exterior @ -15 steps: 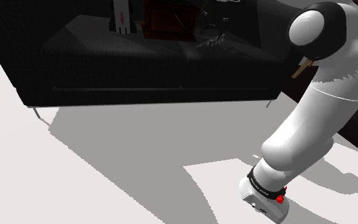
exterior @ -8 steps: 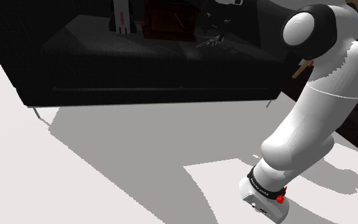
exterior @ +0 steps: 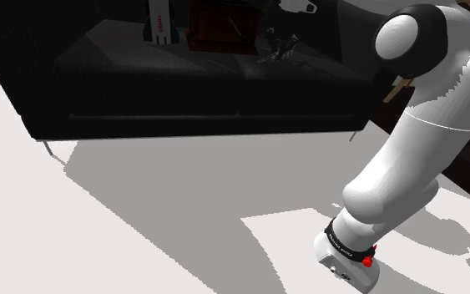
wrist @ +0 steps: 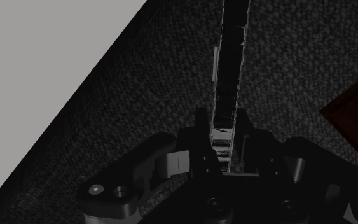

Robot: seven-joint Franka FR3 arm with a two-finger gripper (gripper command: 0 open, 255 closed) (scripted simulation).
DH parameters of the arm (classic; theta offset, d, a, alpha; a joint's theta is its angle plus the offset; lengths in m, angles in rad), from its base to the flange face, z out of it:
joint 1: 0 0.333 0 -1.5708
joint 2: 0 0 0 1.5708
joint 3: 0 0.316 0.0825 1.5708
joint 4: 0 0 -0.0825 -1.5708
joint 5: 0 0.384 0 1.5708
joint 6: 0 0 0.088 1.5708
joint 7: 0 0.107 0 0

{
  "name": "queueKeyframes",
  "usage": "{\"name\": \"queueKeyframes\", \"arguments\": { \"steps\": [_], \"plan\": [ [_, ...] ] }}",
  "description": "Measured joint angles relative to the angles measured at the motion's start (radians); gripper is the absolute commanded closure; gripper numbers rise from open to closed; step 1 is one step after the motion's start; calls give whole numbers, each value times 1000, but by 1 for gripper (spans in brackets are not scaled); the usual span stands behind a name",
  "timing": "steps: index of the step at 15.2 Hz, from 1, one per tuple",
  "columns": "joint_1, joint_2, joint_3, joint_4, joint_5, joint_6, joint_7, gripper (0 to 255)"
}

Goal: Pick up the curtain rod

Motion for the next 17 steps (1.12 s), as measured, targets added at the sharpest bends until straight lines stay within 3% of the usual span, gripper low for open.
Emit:
{"name": "queueKeyframes", "arguments": {
  "steps": [7, 17],
  "plan": [
    [-1, 2, 0, 8, 0, -7, -1, 255],
    [-2, 63, -1, 227, 2, -164, -5, 255]
  ]
}}
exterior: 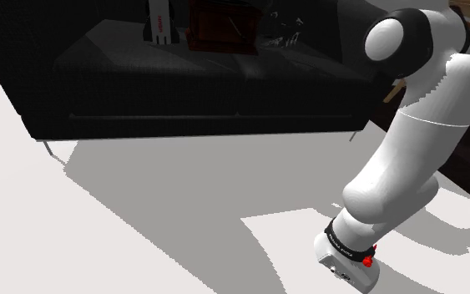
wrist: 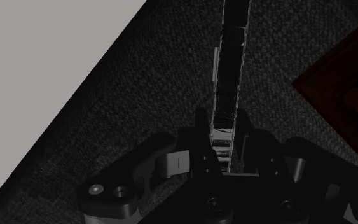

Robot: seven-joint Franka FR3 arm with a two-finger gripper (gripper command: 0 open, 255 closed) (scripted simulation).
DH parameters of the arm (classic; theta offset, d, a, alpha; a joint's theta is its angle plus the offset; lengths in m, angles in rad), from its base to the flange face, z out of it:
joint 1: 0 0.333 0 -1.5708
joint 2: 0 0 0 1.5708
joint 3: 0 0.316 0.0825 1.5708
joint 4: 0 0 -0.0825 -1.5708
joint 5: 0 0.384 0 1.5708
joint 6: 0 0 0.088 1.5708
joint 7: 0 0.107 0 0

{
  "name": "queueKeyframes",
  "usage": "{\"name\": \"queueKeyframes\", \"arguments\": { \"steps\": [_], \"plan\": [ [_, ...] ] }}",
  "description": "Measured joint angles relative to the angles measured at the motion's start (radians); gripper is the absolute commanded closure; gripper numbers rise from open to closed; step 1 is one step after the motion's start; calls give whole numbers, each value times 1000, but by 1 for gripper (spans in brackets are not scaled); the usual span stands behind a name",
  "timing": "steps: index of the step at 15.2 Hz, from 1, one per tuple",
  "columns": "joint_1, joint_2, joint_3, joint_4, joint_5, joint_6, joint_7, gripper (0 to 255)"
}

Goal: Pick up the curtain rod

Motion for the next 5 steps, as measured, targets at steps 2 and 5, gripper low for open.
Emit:
{"name": "queueKeyframes", "arguments": {
  "steps": [2, 5],
  "plan": [
    [-1, 20, -1, 58, 1, -38, -2, 255],
    [-1, 48, 0, 134, 2, -87, -3, 255]
  ]
}}
